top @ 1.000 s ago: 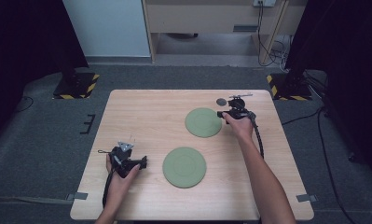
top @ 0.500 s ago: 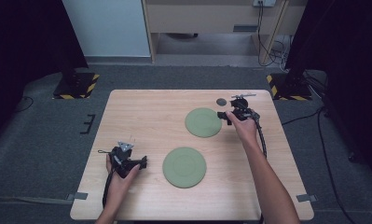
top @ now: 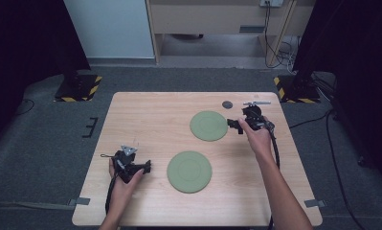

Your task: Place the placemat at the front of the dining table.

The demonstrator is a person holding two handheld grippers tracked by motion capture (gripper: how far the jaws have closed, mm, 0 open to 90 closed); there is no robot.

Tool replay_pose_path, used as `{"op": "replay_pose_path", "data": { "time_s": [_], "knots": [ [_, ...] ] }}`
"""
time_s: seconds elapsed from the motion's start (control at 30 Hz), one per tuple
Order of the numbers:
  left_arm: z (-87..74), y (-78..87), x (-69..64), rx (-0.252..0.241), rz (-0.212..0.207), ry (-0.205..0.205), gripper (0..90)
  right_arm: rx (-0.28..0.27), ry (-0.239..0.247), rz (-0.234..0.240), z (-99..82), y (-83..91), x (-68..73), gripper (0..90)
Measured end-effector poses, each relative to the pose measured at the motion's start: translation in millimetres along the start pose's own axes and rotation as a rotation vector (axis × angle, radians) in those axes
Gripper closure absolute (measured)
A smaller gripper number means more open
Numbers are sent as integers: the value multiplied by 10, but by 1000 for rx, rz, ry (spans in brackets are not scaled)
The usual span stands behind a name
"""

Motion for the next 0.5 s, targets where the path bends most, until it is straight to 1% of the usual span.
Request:
{"op": "replay_pose_path", "data": {
  "time_s": [0.07, 0.17, 0.2, 0.33, 0.4, 0.5],
  "knots": [
    [0, 0, 0, 0, 0, 0, 0, 2, 1, 3, -66, 51, 0, 76],
    [0, 0, 0, 0, 0, 0, 0, -1, -4, 5, -95, 84, 3, 76],
    [0, 0, 0, 0, 0, 0, 0, 1, -2, 8, -130, 121, -4, 76],
    [0, 0, 0, 0, 0, 0, 0, -2, -2, 11, -142, 159, -26, 75],
    [0, 0, 0, 0, 0, 0, 0, -12, -10, 16, -145, 198, -44, 74],
    [0, 0, 0, 0, 0, 0, 0, -18, -12, 22, -169, 241, -38, 73]
  ]
}}
Point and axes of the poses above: each handheld gripper's, and its own axes: y roughly backward along the jaws, z roughly out of its top, x roughly to its left, the point moved 10 cm from there along -y, roughly forward along the jaws, and after that the axes turned 9 degrees about -x, right-handed, at the moved point
